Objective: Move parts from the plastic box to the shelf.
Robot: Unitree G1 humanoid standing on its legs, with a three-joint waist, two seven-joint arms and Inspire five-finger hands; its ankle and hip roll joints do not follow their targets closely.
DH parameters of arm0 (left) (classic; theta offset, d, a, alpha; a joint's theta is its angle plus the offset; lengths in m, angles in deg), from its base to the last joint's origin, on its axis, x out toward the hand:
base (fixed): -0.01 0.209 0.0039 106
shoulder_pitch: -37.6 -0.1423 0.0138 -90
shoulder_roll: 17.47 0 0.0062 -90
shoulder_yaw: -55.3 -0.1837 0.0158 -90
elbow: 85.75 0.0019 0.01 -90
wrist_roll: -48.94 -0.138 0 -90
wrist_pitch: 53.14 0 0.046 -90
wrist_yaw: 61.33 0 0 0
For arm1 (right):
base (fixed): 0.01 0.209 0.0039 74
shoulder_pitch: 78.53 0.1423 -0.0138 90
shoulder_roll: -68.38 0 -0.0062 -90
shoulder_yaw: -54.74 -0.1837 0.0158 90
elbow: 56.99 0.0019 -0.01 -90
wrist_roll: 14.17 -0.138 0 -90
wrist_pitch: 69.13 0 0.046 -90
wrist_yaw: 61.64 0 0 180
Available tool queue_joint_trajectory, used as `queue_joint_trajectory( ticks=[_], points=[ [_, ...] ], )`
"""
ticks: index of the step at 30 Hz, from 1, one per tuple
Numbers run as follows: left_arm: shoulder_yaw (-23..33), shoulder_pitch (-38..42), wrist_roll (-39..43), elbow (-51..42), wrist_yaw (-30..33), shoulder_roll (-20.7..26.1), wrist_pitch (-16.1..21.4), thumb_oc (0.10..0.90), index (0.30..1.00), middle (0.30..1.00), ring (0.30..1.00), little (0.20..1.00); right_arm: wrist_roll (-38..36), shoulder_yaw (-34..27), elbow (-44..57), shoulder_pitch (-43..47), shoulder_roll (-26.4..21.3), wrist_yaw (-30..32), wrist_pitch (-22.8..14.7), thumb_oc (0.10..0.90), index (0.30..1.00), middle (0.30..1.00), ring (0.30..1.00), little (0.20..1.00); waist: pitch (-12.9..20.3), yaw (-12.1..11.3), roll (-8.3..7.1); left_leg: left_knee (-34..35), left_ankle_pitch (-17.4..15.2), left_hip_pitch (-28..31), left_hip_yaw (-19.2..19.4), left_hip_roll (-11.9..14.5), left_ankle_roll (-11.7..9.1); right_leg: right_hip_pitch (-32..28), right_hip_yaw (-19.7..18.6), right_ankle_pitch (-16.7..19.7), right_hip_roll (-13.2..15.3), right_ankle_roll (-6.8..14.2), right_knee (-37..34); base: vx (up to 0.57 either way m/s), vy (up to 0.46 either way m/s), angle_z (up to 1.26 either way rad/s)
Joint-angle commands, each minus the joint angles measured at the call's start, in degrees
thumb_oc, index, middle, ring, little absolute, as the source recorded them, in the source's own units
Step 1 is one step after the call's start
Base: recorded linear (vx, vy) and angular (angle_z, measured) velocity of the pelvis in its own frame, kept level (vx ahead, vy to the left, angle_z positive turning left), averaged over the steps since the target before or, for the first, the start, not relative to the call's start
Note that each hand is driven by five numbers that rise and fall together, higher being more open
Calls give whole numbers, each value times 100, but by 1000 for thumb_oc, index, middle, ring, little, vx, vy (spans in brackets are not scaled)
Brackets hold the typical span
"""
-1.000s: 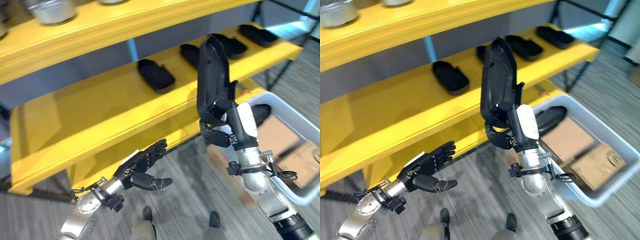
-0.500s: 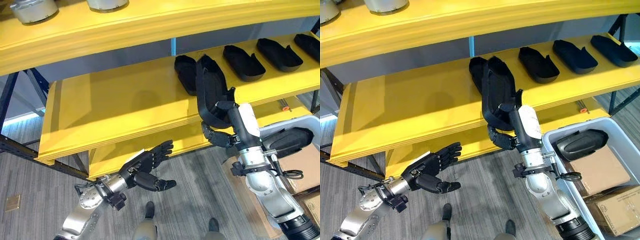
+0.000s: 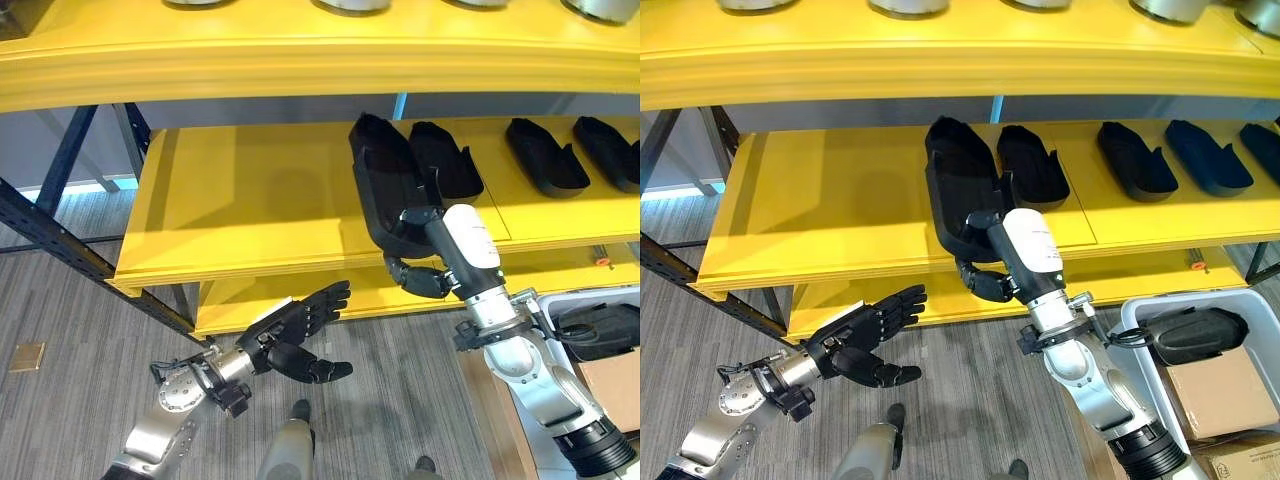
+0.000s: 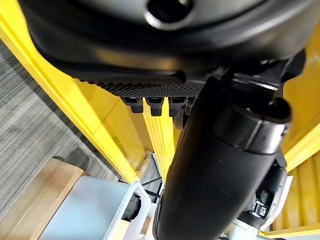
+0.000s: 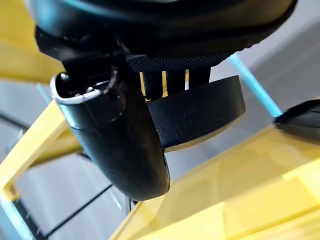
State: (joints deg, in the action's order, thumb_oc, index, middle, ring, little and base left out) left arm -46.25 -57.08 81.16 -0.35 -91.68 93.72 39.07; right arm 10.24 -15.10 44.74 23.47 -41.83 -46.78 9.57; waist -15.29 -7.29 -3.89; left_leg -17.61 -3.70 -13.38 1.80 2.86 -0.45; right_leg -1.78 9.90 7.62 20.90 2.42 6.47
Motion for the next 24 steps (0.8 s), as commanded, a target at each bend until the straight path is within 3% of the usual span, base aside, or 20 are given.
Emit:
queue_joint_trajectory(
  ticks=[1, 3, 6, 7, 8, 9, 12, 15, 20, 24],
  points=[
    [503, -68, -3, -651, 28, -59, 406, 900, 1000, 1000, 1000, 1000, 196, 27, 613, 1044, 31, 204, -1010, 400, 300, 300, 300, 300, 430, -181, 34, 710, -670, 1052, 583, -84, 406, 397, 627, 592, 415, 835, 137, 62, 256, -97],
    [524, -219, -43, -658, -11, -74, 421, 900, 1000, 1000, 1000, 1000, 169, 102, 747, 1035, -4, 93, -914, 400, 300, 300, 300, 300, 477, -134, 115, 1097, -578, 1270, 510, -101, 470, 437, 451, -200, -262, 675, 521, 131, 232, -78],
    [434, -233, -62, -645, 40, -109, 440, 900, 1000, 1000, 1000, 1000, 119, 156, 816, 1031, -79, 46, -797, 400, 300, 300, 300, 300, 552, -55, 111, 1393, -433, 1368, 459, -186, 508, 477, 363, -551, -773, 552, 627, 110, 125, -10],
    [278, -153, -3, -638, 158, -196, 403, 900, 1000, 1000, 1000, 1000, 127, 227, 819, 1021, -161, 29, -685, 400, 300, 300, 300, 300, 628, 94, 111, 1717, -245, 1408, 245, -298, 543, 595, 35, -871, -1360, 434, 437, 153, 100, 17],
    [223, -123, -19, -617, 187, -233, 415, 900, 1000, 1000, 1000, 1000, 125, 241, 791, 1002, -208, 44, -688, 400, 300, 300, 300, 300, 668, 161, 95, 1820, -206, 1425, 177, -364, 549, 605, -104, -886, -1523, 397, 200, 176, 80, 32],
    [183, -108, 2, -599, 201, -249, 436, 900, 1000, 1000, 1000, 1000, 126, 230, 756, 980, -263, 72, -718, 400, 300, 300, 300, 300, 691, 219, 81, 1895, -191, 1450, 119, -418, 560, 631, -248, -828, -1601, 389, -55, 144, 2, 64],
    [34, -82, 72, -460, 154, -306, 608, 900, 1000, 1000, 1000, 1000, 147, 215, 557, 887, -412, 192, -756, 400, 300, 300, 300, 300, 704, 437, 134, 2114, -161, 1606, -171, -523, 581, 935, -945, -160, -1710, 580, -862, 181, -52, 54],
    [-105, -104, 149, -347, 8, -294, 823, 900, 1000, 1000, 1000, 1000, 178, 213, 295, 858, -361, 331, -683, 400, 300, 300, 300, 300, 584, 560, 197, 2070, -173, 1747, -473, -506, 585, 1391, -1422, 271, -1715, 691, -928, 205, -182, 60],
    [-166, -11, 81, -385, 66, -241, 837, 900, 1000, 1000, 1000, 1000, -3, 234, 220, 993, -376, 164, -582, 400, 300, 300, 300, 300, 541, 565, 111, 1924, -336, 1718, -458, -575, 610, 1224, -1318, 271, -1668, 677, -982, 172, -193, 44],
    [-209, 45, 123, -376, 60, -332, 748, 900, 1000, 1000, 1000, 1000, -110, 355, 143, 1119, -373, 38, -350, 400, 300, 300, 300, 300, 521, 542, 120, 1758, -448, 1677, -250, -465, 540, 1022, -1103, -38, -1630, 562, -730, 187, -167, 22]
  ],
)
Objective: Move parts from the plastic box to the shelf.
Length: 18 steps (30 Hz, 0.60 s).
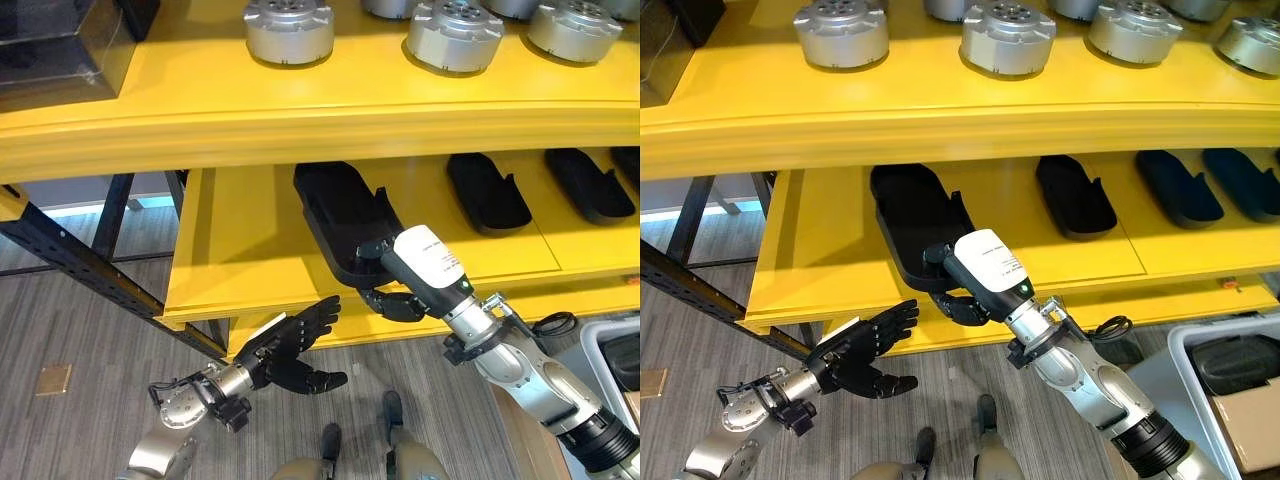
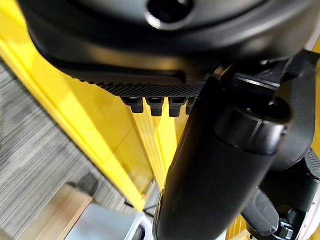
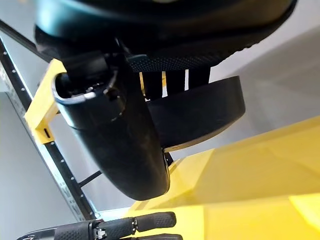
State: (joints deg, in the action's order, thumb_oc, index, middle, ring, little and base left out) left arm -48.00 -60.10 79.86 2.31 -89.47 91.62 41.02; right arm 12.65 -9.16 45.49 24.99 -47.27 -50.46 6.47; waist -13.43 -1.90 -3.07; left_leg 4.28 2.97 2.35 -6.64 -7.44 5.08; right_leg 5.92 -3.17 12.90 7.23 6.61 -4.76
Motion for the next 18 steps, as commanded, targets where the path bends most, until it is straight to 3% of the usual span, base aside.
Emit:
queue_joint_trajectory(
  ticks=[1, 6, 13, 16, 18],
  points=[
    [-39, 343, 234, -659, -153, -139, 530, 900, 1000, 1000, 1000, 1000, -334, -220, 50, 991, 185, 389, 7, 400, 300, 300, 300, 300, 330, 3, 48, -464, -1122, 103, 635, 590, -31, 211, 256, -655, -248, 112, 465, 165, -112, 7],
    [-21, 258, 241, -793, -141, -185, 416, 900, 1000, 1000, 1000, 1000, -392, -270, 40, 1008, 129, 359, 382, 400, 300, 300, 300, 300, 307, 31, 96, -621, -1148, 122, 858, 753, -153, 62, 525, -1079, -226, -55, 826, 178, -109, 3],
    [-14, 272, 340, -924, -234, -180, 233, 900, 1000, 1000, 1000, 1000, -424, -457, -191, 1021, 70, 294, 767, 400, 300, 300, 300, 300, 246, 125, 166, -916, -1227, 77, 1039, 899, -271, 28, 693, -1342, -255, -211, 1107, 148, -99, 5],
    [-45, 340, 363, -934, -167, -191, 162, 900, 1000, 1000, 1000, 1000, -452, -522, -357, 1032, 64, 213, 824, 400, 300, 300, 300, 300, 207, 188, 208, -1101, -1291, 36, 1111, 892, -284, 95, 696, -1394, -259, -252, 1244, 67, -65, 1],
    [-96, 450, 369, -887, -201, -198, 147, 900, 1000, 1000, 1000, 1000, -406, -618, -476, 1038, 75, 122, 724, 400, 300, 300, 300, 300, 165, 257, 245, -1474, -1455, -68, 1383, 834, -256, 132, 794, -1468, -208, -292, 1378, 30, -51, 3]
  ],
)
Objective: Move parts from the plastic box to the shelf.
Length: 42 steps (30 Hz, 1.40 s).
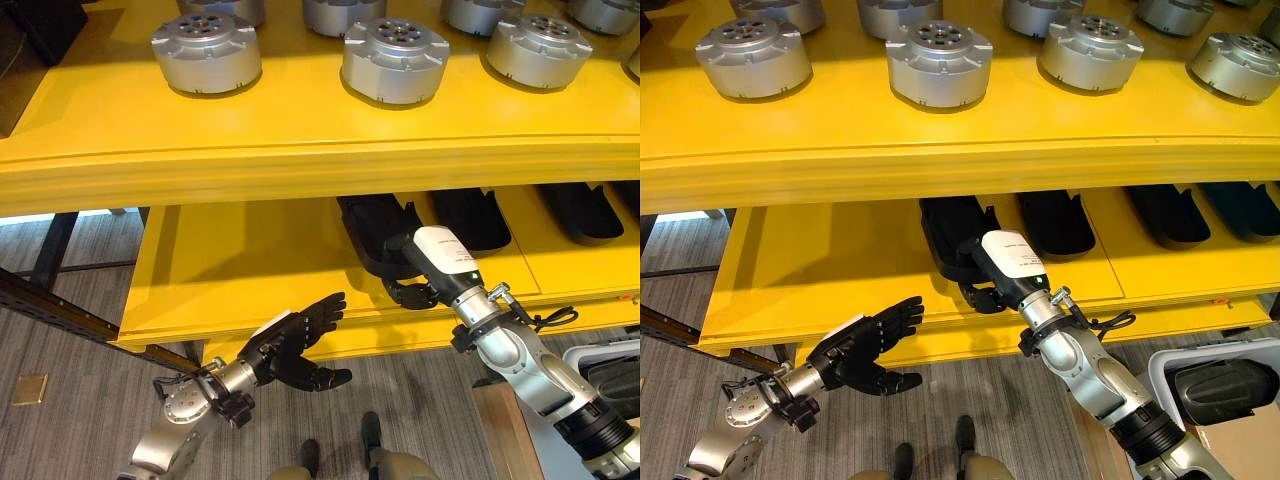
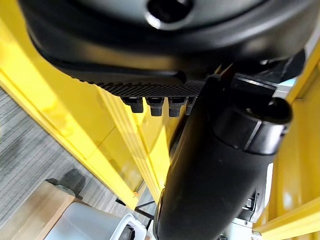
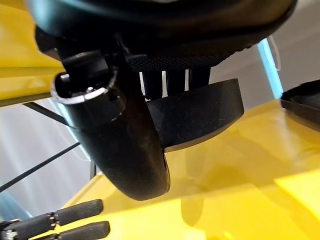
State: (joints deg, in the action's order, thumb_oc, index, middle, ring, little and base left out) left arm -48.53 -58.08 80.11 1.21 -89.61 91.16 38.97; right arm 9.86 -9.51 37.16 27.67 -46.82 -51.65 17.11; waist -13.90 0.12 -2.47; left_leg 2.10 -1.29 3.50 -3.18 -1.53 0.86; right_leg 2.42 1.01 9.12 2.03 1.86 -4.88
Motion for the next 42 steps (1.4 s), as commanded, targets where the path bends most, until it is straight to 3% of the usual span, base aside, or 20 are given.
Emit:
queue_joint_trajectory(
  ticks=[1, 2, 3, 5, 7, 9, 11, 14, 21, 24, 30, 33, 36, 42],
  points=[
    [-57, 276, 364, -760, -225, -155, 357, 900, 1000, 1000, 1000, 1000, -112, -613, 372, 752, 9, 233, -330, 400, 300, 300, 300, 300, 191, 72, 187, -1463, -1010, -255, 1124, 235, 148, 473, 404, -1106, 330, 164, 1413, 3, -39, 15],
    [-77, 318, 401, -748, -271, -166, 350, 900, 1000, 1000, 1000, 1000, -75, -652, 394, 724, -18, 225, -337, 400, 300, 300, 300, 300, 154, 84, 191, -1740, -954, -385, 1197, 239, 110, 454, 437, -1126, 349, 133, 1436, -46, -15, 50],
    [-122, 398, 406, -764, -302, -215, 317, 900, 1000, 1000, 1000, 1000, 19, -724, 420, 666, -47, 190, -390, 400, 300, 300, 300, 300, 69, 93, 224, -2207, -689, -756, 1182, 363, -41, 415, 487, -1173, 356, 69, 1472, -60, 22, 64],
    [-164, 446, 411, -757, -279, -283, 311, 900, 1000, 1000, 1000, 1000, 170, -749, 429, 693, -36, 104, -456, 400, 300, 300, 300, 300, 14, 125, 292, -2115, -332, -935, 1166, 706, -247, 430, 536, -1261, 350, 51, 1544, -46, 144, 76],
    [-274, 436, 516, -753, -243, -323, 387, 900, 1000, 1000, 1000, 1000, 175, -685, 631, 913, -133, -183, -193, 400, 300, 300, 300, 300, 40, 234, 415, -781, 350, -568, 1311, 1475, -578, 487, 671, -1352, 460, 109, 1565, 12, 370, 82],
    [-294, 395, 577, -800, -207, -302, 413, 900, 1000, 1000, 1000, 1000, 166, -612, 542, 1010, -182, -185, -266, 400, 300, 300, 300, 300, 10, 202, 458, -463, 670, -583, 1150, 1630, -638, 442, 645, -1348, 516, 103, 1504, 41, 254, 41],
    [-264, 380, 600, -815, -184, -226, 374, 900, 1000, 1000, 1000, 1000, 15, -597, 313, 1155, -306, -187, -466, 400, 300, 300, 300, 300, -28, 181, 445, -388, 391, -500, 1176, 1606, -598, 407, 620, -1338, 657, 159, 1502, 58, 224, 3],
    [-265, 384, 657, -775, -246, -215, 317, 900, 1000, 1000, 1000, 1000, -63, -659, 336, 1105, -381, -255, -550, 400, 300, 300, 300, 300, -7, 178, 445, -384, 219, -429, 1322, 1458, -588, 345, 714, -1246, 801, 290, 1414, 79, 178, -25],
    [-324, 468, 626, -766, -210, -141, 336, 900, 1000, 1000, 1000, 1000, 153, -385, 185, 1315, -111, -102, -91, 400, 300, 300, 300, 300, -11, 61, 420, -457, -51, -392, 1347, 1143, -424, 272, 757, -1081, 979, 510, 1245, 55, 91, 7],
    [-312, 509, 632, -808, -152, -112, 277, 900, 1000, 1000, 1000, 1000, 242, -358, -41, 1374, 14, 89, 238, 400, 300, 300, 300, 300, -64, -16, 386, -640, -184, -475, 1285, 1060, -341, 256, 726, -1115, 989, 518, 1281, 0, 0, 0],
    [-309, 670, 667, -916, -186, -47, 184, 900, 1000, 1000, 1000, 1000, 478, -392, -613, 1762, 136, 313, 316, 400, 300, 300, 300, 300, -297, -190, 354, -1049, -323, -806, 1117, 995, -291, 326, 675, -1229, 939, 444, 1422, -40, -62, -1],
    [-314, 834, 690, -975, -247, -2, 102, 900, 1000, 1000, 1000, 1000, 548, -396, -1017, 2196, 142, 473, 707, 400, 300, 300, 300, 300, -490, -274, 367, -1338, -408, -1057, 1050, 952, -279, 426, 643, -1290, 927, 400, 1541, -123, -94, -2],
    [-311, 912, 681, -1009, -293, 33, 49, 900, 1000, 1000, 1000, 1000, 553, -486, -1309, 2450, 46, 515, 844, 400, 300, 300, 300, 300, -617, -319, 387, -1464, -411, -1239, 998, 952, -294, 515, 631, -1321, 913, 375, 1601, -102, -59, 0],
    [-316, 1146, 689, -1057, -323, 73, 22, 900, 1000, 1000, 1000, 1000, 559, -514, -1737, 2955, -244, 463, 791, 400, 300, 300, 300, 300, -873, -348, 467, -1609, -395, -1538, 964, 934, -308, 748, 602, -1288, 913, 364, 1654, -133, -27, 1]
  ],
)
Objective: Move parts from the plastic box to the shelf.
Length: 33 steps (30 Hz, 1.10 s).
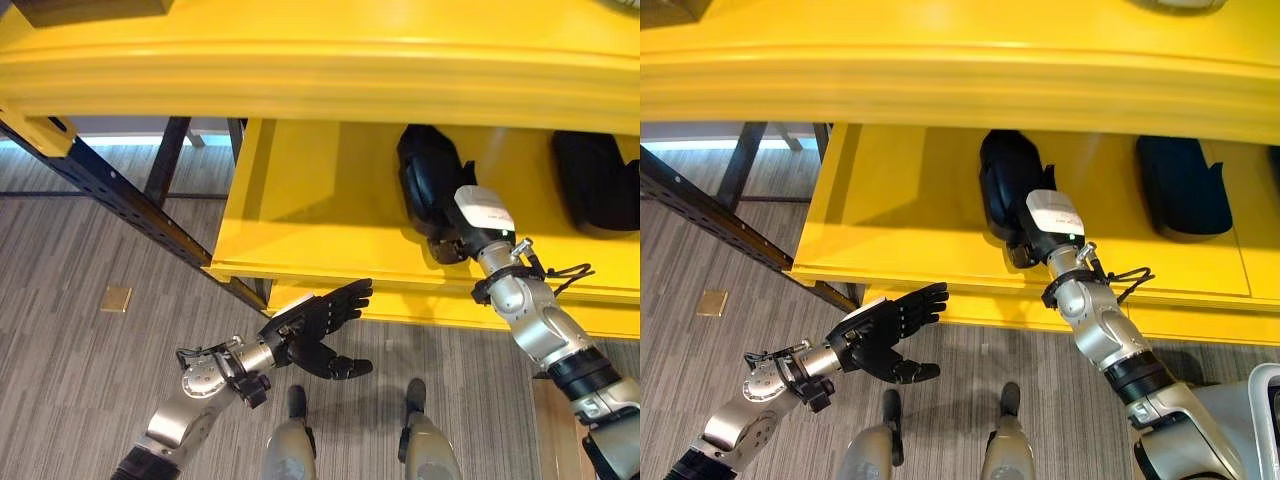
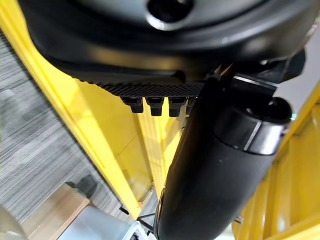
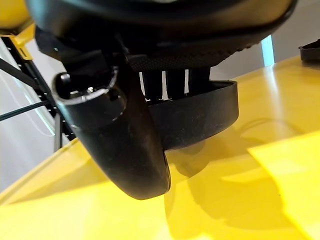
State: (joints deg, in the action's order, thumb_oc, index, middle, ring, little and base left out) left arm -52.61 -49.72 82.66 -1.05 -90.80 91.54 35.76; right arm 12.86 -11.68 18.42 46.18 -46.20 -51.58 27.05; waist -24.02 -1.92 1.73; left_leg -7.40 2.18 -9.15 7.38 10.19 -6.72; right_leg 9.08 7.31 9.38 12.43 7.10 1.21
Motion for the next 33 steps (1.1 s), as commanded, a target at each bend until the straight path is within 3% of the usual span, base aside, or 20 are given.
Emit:
queue_joint_trajectory(
  ticks=[1, 7, 15, 20, 33],
  points=[
    [89, 336, 444, -831, -210, 38, 340, 900, 1000, 1000, 1000, 1000, 251, -270, 69, 1160, -351, 467, -247, 400, 300, 300, 300, 300, 110, -150, 57, -671, -741, -299, -94, -243, 446, 105, -30, -1315, -126, -162, 1057, -124, -12, 0],
    [62, 459, 565, -836, -20, 12, 300, 900, 1000, 1000, 1000, 1000, 159, -56, -269, 1485, -536, 517, -130, 400, 300, 300, 300, 300, -21, -151, 86, -764, -771, -420, -46, -246, 457, 225, -52, -1264, -92, -152, 1050, -73, -21, 0],
    [78, 518, 488, -868, -139, 97, 246, 900, 1000, 1000, 1000, 1000, 252, 176, -1041, 2229, -902, 540, -224, 400, 300, 300, 300, 300, -231, -292, 121, -1092, -843, -809, -136, -243, 446, 488, 3, -1341, -71, -190, 1293, -70, -59, -1],
    [116, 513, 407, -911, -249, 189, 238, 900, 1000, 1000, 1000, 1000, 151, 395, -1361, 2590, -1076, 629, -81, 400, 300, 300, 300, 300, -330, -353, 102, -1107, -827, -942, -163, -242, 442, 609, 9, -1360, -100, -199, 1357, -57, -67, 0],
    [202, 416, 430, -1030, -417, 343, 192, 900, 1000, 1000, 1000, 1000, 135, 718, -1843, 3065, -1542, 617, -150, 400, 300, 300, 300, 300, -409, -395, 72, -1099, -816, -992, -174, -200, 429, 692, 66, -1431, -155, -228, 1463, -15, -40, 0]
  ],
)
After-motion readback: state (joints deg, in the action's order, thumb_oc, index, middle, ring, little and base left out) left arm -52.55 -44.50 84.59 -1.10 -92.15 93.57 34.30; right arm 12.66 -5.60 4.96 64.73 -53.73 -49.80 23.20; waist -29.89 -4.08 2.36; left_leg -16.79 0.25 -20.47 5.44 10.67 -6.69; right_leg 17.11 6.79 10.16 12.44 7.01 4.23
